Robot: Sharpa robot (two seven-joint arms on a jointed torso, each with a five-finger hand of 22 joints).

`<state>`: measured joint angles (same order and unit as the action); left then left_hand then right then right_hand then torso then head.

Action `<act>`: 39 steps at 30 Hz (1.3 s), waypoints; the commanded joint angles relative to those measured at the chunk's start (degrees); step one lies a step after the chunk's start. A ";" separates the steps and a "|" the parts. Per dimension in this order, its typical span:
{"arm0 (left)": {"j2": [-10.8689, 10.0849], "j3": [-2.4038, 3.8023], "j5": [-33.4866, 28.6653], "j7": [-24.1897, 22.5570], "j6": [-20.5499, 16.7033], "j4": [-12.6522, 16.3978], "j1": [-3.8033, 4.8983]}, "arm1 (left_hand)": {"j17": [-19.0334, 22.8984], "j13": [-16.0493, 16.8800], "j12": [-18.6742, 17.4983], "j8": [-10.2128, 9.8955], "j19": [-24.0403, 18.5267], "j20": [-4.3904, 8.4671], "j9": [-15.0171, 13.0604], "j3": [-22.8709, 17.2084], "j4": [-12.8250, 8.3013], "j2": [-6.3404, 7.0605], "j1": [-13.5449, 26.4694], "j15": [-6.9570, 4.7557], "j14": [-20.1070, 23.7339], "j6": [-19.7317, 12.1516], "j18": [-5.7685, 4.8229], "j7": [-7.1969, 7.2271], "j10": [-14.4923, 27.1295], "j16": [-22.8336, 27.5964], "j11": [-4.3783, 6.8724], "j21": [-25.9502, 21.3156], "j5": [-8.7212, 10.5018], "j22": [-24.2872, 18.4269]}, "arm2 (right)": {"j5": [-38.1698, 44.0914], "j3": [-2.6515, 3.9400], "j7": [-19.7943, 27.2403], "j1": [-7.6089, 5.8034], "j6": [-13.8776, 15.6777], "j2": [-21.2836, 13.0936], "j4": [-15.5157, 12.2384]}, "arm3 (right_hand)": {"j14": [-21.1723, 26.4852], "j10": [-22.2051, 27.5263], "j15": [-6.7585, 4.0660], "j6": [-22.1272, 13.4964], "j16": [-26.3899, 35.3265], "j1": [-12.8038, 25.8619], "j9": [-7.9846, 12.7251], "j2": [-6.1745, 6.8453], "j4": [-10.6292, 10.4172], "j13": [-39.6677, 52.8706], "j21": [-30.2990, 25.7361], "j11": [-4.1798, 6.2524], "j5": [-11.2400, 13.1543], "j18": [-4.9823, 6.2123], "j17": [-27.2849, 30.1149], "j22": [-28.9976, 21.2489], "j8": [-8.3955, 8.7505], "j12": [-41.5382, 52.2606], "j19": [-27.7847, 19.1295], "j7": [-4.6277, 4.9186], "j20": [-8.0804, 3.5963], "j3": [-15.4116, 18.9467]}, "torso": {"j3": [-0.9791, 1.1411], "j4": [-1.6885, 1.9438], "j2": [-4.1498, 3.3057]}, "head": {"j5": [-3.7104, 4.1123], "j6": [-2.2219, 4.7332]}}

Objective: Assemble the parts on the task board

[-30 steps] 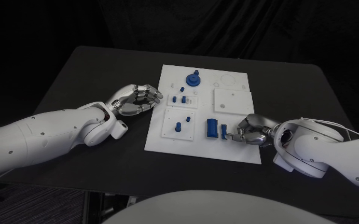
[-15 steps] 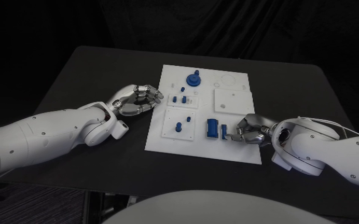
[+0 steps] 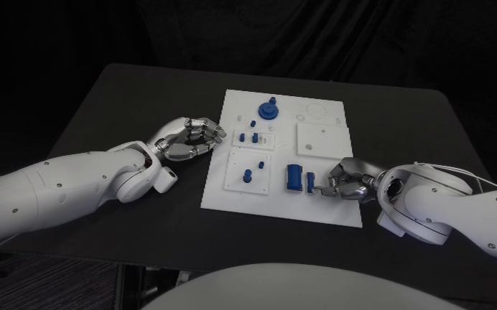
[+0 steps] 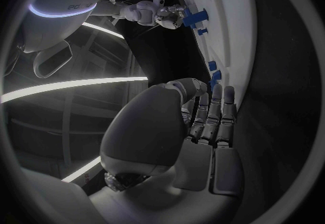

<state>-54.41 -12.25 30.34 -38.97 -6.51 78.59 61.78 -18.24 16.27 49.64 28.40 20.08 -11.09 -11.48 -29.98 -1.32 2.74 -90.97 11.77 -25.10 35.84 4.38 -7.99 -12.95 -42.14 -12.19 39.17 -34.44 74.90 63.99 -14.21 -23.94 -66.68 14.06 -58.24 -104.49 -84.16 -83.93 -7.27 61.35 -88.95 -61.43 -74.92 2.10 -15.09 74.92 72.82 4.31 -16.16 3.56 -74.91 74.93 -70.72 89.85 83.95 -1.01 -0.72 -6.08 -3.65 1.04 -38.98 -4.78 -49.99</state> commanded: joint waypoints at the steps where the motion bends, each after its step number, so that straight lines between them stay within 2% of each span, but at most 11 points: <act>1: -0.52 0.05 -0.06 -2.73 -1.56 0.95 -0.11 | 0.07 -0.10 -0.19 0.30 -0.20 -0.28 0.08 0.15 -0.45 0.01 0.07 0.40 -0.13 0.20 -0.65 -0.14 -0.28 -0.48 -0.57 0.45 -0.75 1.51 | 1.42 0.04 4.53 0.10 7.10 -1.28 -1.33 | -5.24 -6.07 -0.32 -0.66 -0.26 2.09 -6.12 -0.34 -1.32 15.08 0.97 0.35 0.05 -0.11 -11.87 10.52 0.56 0.15 0.73 -0.10 -0.31 1.23 | -0.02 -0.03 0.02 | -0.13 -0.01; 13: -1.99 0.08 -0.06 -8.08 -8.58 2.61 0.17 | 0.64 -0.47 0.26 0.43 -2.12 0.52 0.23 3.43 -1.96 1.58 0.53 -0.98 2.03 1.39 -0.23 0.22 -1.88 -0.37 -0.14 0.75 -8.28 0.97 | 6.19 0.14 14.16 -4.07 15.91 -4.54 -2.91 | -5.55 -6.07 -0.28 0.57 -0.69 3.46 -6.96 -2.80 -0.85 15.08 4.19 0.33 -0.13 -0.76 -13.54 11.41 -0.51 0.15 1.72 -0.10 -0.28 1.69 | 0.04 -0.15 0.05 | 0.98 -0.01; 15: -1.75 0.09 0.51 -9.67 -10.17 2.12 0.24 | 1.19 -0.48 0.57 0.56 -3.04 1.82 0.23 3.07 -2.52 2.67 1.30 -2.93 5.15 1.82 0.63 1.05 -1.51 0.74 1.99 -0.73 -10.55 0.25 | 7.51 0.15 14.61 -4.76 16.50 -4.32 -2.45 | -5.57 -6.07 -0.28 0.22 -0.71 2.88 -6.94 -2.91 -0.61 15.08 4.32 0.33 -0.13 -0.78 -13.62 11.44 -0.38 0.15 1.74 -0.08 -0.27 1.54 | 0.06 -0.15 0.24 | 1.34 -0.01; 19: -0.87 0.09 2.87 -11.12 -12.29 0.44 0.50 | 3.63 -2.10 -0.60 0.50 -8.99 3.39 0.35 1.35 -2.25 3.50 6.47 -5.87 12.29 1.50 1.54 1.57 2.47 4.46 5.48 -8.87 -8.84 -4.10 | 9.94 0.14 15.33 -5.44 17.55 -3.93 -1.42 | -5.57 -6.07 -0.26 0.03 -0.71 2.52 -6.93 -2.94 -0.44 15.08 4.38 0.31 -0.12 -0.79 -13.62 11.45 -0.32 0.15 1.75 -0.06 -0.26 1.48 | 0.20 -0.27 0.82 | 1.70 -0.01; 21: 0.22 0.09 3.47 -11.47 -12.10 -1.41 0.68 | 7.03 -5.42 -1.52 0.04 -9.74 1.74 0.73 -1.34 -1.83 3.51 12.28 -6.17 14.40 0.97 3.07 1.41 4.27 6.93 6.09 -17.76 -4.13 -11.53 | 10.77 0.13 15.78 -5.66 18.29 -3.50 -0.27 | -5.57 -6.07 -0.26 0.02 -0.71 2.23 -6.95 -3.02 -0.30 15.08 4.41 0.29 -0.13 -0.80 -13.64 11.46 -0.36 0.15 1.75 -0.06 -0.26 1.40 | 0.31 -0.51 1.26 | 1.79 -0.01; 23: 1.18 0.09 2.62 -11.70 -11.43 -2.80 0.76 | 10.29 -8.18 -2.08 -0.44 -9.57 0.67 1.22 -2.18 2.43 4.19 16.70 -6.74 16.24 0.51 4.41 1.75 5.73 11.08 6.44 -22.70 2.79 -16.06 | 10.81 0.12 16.35 -5.75 19.04 -3.01 0.89 | -5.55 -6.07 -0.25 0.03 -0.69 2.11 -6.97 -3.16 -0.27 15.08 4.43 0.29 -0.14 -0.80 -13.52 11.46 -0.39 0.15 1.74 -0.04 -0.26 1.32 | 0.40 -0.64 1.65 | 1.79 -0.01; 25: 2.24 0.09 0.77 -11.87 -10.53 -3.99 0.80 | 14.24 -11.41 -3.20 -1.75 -11.03 0.50 2.84 0.59 16.32 8.02 17.78 -7.71 19.60 0.49 5.63 2.66 7.73 20.03 7.36 -27.39 2.84 -20.24 | 10.38 0.12 17.11 -5.81 19.97 -2.50 2.12 | -5.54 -6.07 -0.25 0.01 -0.68 2.10 -6.97 -3.16 -0.26 15.08 4.49 0.28 -0.14 -0.81 -13.48 11.48 -0.38 0.15 1.77 -0.04 -0.26 1.32 | 0.54 -0.74 2.12 | 1.91 -0.01; 26: 2.89 0.09 -0.30 -11.95 -9.98 -4.63 0.82 | 15.16 -12.13 -3.67 -2.16 -11.76 0.61 3.24 3.02 18.15 7.94 18.34 -7.77 20.74 0.35 5.82 2.42 8.52 22.91 7.62 -28.61 2.68 -21.27 | 9.99 0.12 17.61 -5.83 20.46 -2.26 2.80 | -5.55 -6.07 -0.25 0.18 -0.69 2.09 -7.02 -3.16 -0.26 15.08 4.50 0.28 -0.13 -0.82 -13.53 11.48 -0.49 0.15 1.77 -0.04 -0.26 1.32 | 0.62 -0.78 2.38 | 1.98 -0.01; 27: 3.61 0.10 -1.43 -12.00 -9.30 -5.32 0.83 | 16.09 -12.87 -6.91 -2.87 -13.93 0.80 3.70 6.83 18.38 7.82 20.37 -7.99 22.24 -0.32 5.75 2.27 9.89 26.70 7.73 -31.00 2.62 -27.63 | 9.49 0.12 18.13 -5.84 20.95 -2.02 3.48 | -5.56 -6.07 -0.24 0.44 -0.70 1.84 -7.13 -3.26 -0.11 15.08 4.50 0.27 -0.14 -0.81 -13.58 11.47 -0.74 0.15 1.76 -0.02 -0.25 1.23 | 0.77 -0.85 2.69 | 1.99 -0.01; 29: 5.45 0.10 -4.70 -12.19 -7.29 -6.92 0.85 | 16.80 -13.31 -13.40 -4.89 -17.22 1.29 5.11 10.91 17.90 1.53 25.66 -8.61 23.73 -1.95 6.00 2.58 11.71 31.67 8.37 -35.69 3.40 -40.24 | 8.01 0.11 19.40 -5.85 22.07 -1.59 4.99 | -5.55 -6.07 -0.24 0.53 -0.70 1.79 -7.17 -3.25 -0.07 15.08 4.54 0.27 -0.13 -0.82 -13.57 11.49 -0.82 0.15 1.77 -0.02 -0.25 1.22 | 0.97 -0.99 3.14 | 2.18 -0.01; 39: 10.96 0.11 -20.11 -11.94 0.53 -9.97 0.85 | 17.44 -13.79 -24.18 -8.77 -15.84 2.00 7.32 24.68 18.06 -4.47 24.28 -8.68 24.46 -1.82 5.65 2.73 11.81 38.08 8.57 -36.69 3.23 -46.36 | -4.71 0.07 30.51 -5.51 28.61 0.62 10.58 | -5.51 -6.07 -0.12 -0.71 -0.65 1.16 -7.10 -3.61 0.21 15.08 4.64 0.11 -0.13 -0.84 -13.34 11.50 -0.60 0.15 1.74 0.18 -0.17 1.05 | 2.59 -2.00 4.96 | 2.29 -0.01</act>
<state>-43.64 -12.20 17.47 -38.97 -10.18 68.77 62.51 -0.85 2.56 25.67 19.95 4.33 -9.21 -4.24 -5.55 16.76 -1.56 -66.62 3.16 -0.93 33.87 9.79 -5.03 -1.03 -4.31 -3.51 2.63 -30.98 28.62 65.34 -14.15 0.35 -72.38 37.66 -57.63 -94.23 -84.16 -83.93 -7.27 60.91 -89.44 -59.74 -74.94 -1.53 -15.22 74.91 77.21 4.30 -16.16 3.56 -74.91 74.91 -71.29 89.85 83.96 -0.86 -0.72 -5.16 -1.79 -0.52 -34.68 -2.40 -50.00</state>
